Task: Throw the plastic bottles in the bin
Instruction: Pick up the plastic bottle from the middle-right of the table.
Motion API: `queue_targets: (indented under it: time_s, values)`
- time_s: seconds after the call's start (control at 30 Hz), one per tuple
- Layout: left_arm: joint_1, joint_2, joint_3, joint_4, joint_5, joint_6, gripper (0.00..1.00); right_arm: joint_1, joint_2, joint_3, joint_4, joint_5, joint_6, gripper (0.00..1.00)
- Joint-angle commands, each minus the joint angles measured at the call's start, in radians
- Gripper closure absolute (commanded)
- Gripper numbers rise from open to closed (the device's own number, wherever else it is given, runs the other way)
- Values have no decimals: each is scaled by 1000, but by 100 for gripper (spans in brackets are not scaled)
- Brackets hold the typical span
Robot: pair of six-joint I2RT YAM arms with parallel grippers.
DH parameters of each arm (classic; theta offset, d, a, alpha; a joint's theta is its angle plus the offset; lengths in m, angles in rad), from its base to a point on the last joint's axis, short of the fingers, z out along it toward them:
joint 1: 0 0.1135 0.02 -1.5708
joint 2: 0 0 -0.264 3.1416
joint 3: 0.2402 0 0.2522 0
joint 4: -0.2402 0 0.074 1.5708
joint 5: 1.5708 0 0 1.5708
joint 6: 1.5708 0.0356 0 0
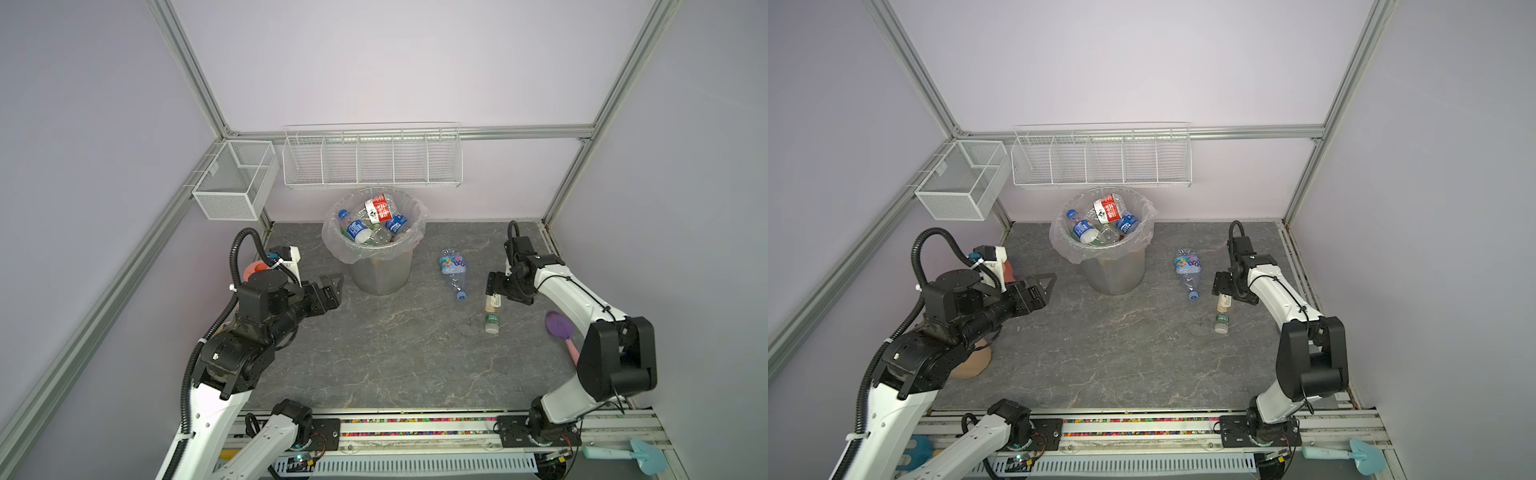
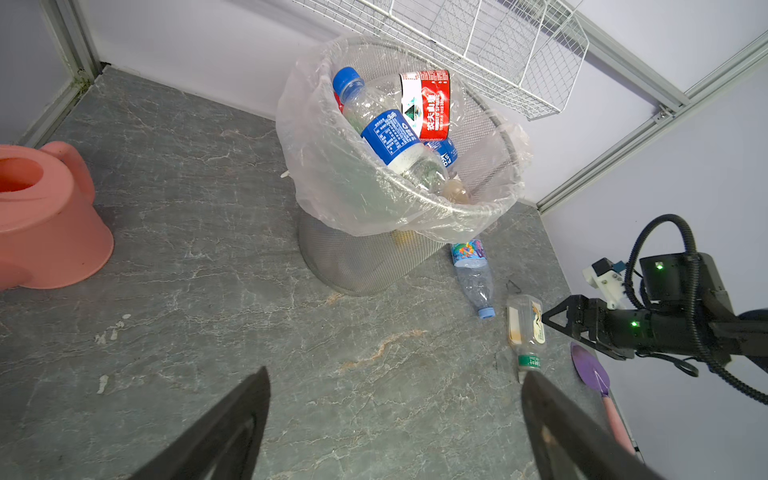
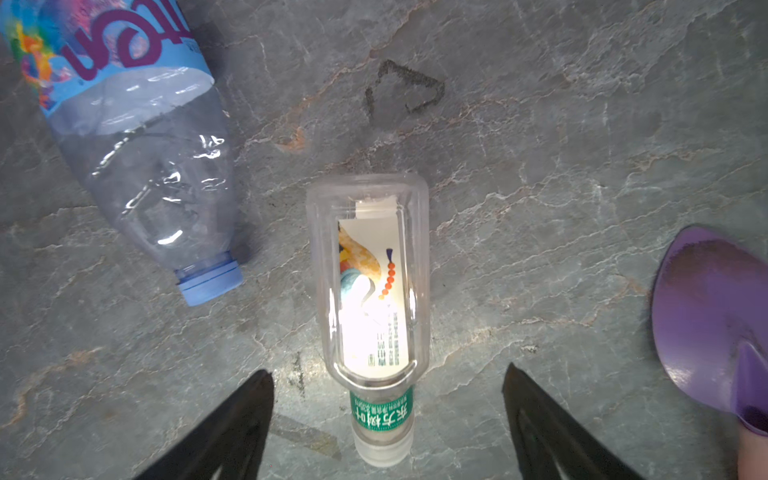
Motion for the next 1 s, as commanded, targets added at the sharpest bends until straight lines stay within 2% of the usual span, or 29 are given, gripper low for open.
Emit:
queue_targets:
  time_s: [0.0,0.33,0.5,0.63,0.97]
  values:
    - [-3,-13,-15,-31,-1,-5,6,-6,49,18,28,0,-8,10]
    - [-2,-27,-21,-51,-14,4,7,-4,176,10,77,-17,1,6]
    - [-2,-53,-22,-62,-27,1,6,-2,208,4,88,-23,-2,0]
    - [-2,-54,-18,-77,-35,7,7,-1,205,-5,99,-25,-4,6]
    - [-3,-63,-18,-87,-47,12,7,3,212,-7,91,-22,-15,41]
